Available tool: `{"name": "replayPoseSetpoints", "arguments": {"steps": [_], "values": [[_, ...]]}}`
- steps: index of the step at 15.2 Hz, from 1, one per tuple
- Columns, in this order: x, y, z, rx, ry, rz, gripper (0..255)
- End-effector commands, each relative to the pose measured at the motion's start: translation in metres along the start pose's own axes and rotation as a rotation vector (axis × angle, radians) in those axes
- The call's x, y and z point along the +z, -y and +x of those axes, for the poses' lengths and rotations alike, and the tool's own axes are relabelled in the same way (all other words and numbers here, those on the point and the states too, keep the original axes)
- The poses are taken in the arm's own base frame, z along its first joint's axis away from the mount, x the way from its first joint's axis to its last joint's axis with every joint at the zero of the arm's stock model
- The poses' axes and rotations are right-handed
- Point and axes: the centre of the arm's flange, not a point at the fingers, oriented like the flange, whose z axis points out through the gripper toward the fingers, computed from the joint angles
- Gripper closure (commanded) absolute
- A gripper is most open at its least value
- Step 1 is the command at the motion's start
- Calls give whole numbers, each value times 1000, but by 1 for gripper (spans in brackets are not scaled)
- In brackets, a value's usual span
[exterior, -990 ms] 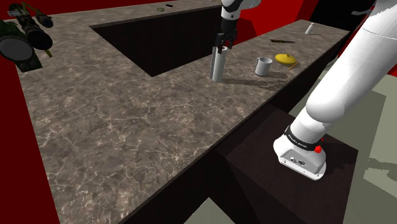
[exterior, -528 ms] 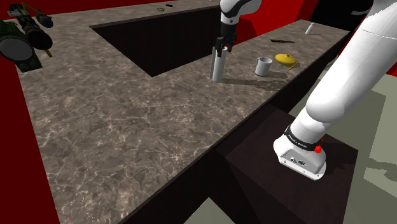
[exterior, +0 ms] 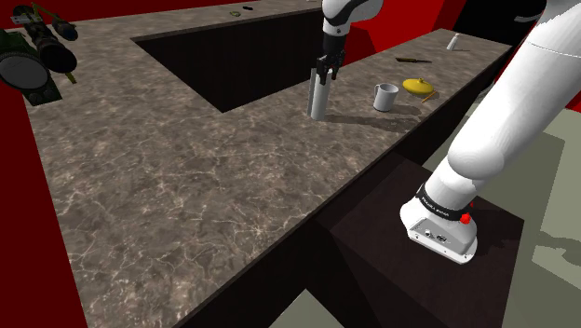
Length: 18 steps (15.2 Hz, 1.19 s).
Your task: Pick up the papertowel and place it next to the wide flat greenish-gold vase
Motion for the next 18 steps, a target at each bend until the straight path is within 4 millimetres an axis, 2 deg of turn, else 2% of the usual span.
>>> {"name": "replayPoseSetpoints", "arguments": {"steps": [1, 6, 18], "values": [[0, 0, 0, 0, 0, 0, 255], [0, 0, 0, 0, 0, 0, 255], [-63, -1, 0, 0, 0, 0, 255]]}}
